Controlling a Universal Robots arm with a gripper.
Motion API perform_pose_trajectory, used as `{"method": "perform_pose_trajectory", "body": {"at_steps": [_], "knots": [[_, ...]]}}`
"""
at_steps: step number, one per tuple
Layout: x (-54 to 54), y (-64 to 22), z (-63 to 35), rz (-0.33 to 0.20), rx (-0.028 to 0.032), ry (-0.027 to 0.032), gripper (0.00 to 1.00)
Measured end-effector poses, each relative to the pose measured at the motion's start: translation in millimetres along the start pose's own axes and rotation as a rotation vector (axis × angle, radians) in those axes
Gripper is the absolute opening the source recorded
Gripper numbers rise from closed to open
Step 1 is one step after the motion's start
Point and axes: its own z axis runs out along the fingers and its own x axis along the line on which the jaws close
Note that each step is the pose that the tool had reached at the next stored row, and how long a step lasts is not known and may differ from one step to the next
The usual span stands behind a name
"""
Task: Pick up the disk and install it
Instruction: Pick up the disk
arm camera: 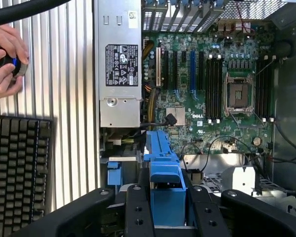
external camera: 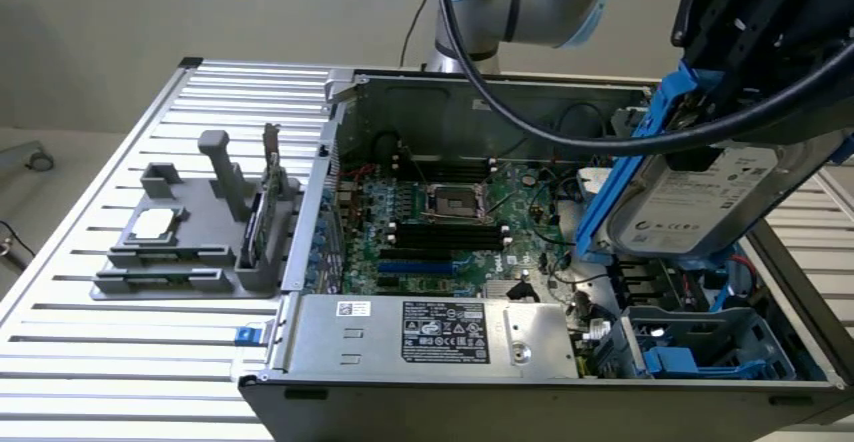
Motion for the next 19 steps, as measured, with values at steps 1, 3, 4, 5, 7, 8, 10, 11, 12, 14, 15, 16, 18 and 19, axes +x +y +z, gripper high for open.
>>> {"method": "perform_pose_trajectory", "body": {"at_steps": [1,3,4,5,7,8,10,11,12,14,15,16,18,19], "knots": [[1.5,-0.7,-0.1,0.000,0.0000,-0.0005,0.33],[4.4,-2.2,-0.3,0.001,0.0001,-0.0012,0.33],[5.8,-3.0,-0.5,0.001,0.0001,-0.0013,0.33],[7.2,-4.0,-0.7,0.002,0.0001,-0.0016,0.33],[10.1,-6.0,-1.0,0.002,0.0001,-0.0023,0.33],[11.6,-7.4,-1.1,0.002,0.0001,-0.0029,0.33],[14.4,-10.3,-1.4,0.002,0.0001,-0.0037,0.33],[15.8,-12.1,-1.6,0.002,0.0001,-0.0043,0.33],[17.1,-14.2,-1.7,0.002,0.0001,-0.0049,0.33],[19.4,-19.7,-2.1,0.002,0.0001,-0.0056,0.33],[20.4,-23.4,-2.1,0.002,0.0001,-0.0060,0.33],[21.3,-27.0,-1.9,0.002,0.0001,-0.0063,0.33],[23.3,-33.9,-0.2,0.002,0.0000,-0.0065,0.33],[24.2,-37.7,1.5,0.002,0.0001,-0.0069,0.33]]}}
